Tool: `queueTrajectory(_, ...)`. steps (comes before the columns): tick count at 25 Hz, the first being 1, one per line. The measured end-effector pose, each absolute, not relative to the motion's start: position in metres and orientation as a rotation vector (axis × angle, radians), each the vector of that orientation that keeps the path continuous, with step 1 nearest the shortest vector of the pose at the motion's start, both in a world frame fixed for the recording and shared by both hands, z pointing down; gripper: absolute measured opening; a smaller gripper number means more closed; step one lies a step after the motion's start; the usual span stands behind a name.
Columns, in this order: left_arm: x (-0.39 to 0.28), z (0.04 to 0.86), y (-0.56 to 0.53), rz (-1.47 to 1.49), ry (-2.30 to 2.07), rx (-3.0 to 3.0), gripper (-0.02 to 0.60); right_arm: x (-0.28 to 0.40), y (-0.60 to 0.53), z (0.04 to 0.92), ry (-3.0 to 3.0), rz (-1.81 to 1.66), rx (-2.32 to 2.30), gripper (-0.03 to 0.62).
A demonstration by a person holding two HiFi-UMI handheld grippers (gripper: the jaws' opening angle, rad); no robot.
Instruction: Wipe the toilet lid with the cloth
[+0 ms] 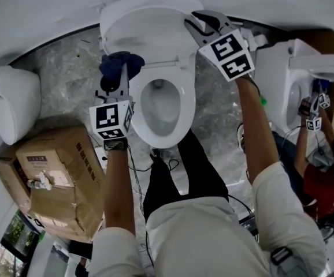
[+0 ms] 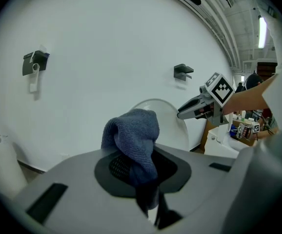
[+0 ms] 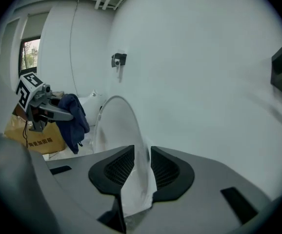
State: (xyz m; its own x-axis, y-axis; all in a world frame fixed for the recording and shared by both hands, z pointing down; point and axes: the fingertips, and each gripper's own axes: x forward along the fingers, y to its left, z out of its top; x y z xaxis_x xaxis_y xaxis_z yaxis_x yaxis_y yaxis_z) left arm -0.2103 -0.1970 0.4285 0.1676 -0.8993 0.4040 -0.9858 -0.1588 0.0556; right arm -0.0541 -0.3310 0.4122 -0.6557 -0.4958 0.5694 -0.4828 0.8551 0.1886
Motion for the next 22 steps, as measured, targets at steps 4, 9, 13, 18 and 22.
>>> queueTrajectory(4,-0.216,0.423,-0.182,0.406,-1.816,2.129,0.051,-0.055,-0.332,0.422,-2.33,-0.098,0.706,0.107)
queueTrajectory(9,-0.226,0.408,-0.169,0.348,-1.854,2.094,0.051,-0.053,-0.329,0.427,-2.268,-0.171,0.66,0.106)
queueTrajectory(13,-0.236,0.394,-0.162,0.339,-1.881,2.088,0.051,-0.052,-0.323,0.424,-2.277,-0.149,0.646,0.106)
queueTrajectory(18,-0.247,0.377,-0.146,0.322,-1.895,2.102,0.051,-0.049,-0.305,0.417,-2.239,-0.163,0.662,0.106)
queueTrajectory(22,-0.256,0.371,-0.129,0.303,-1.899,2.112,0.051,-0.046,-0.289,0.417,-2.222,-0.158,0.684,0.106)
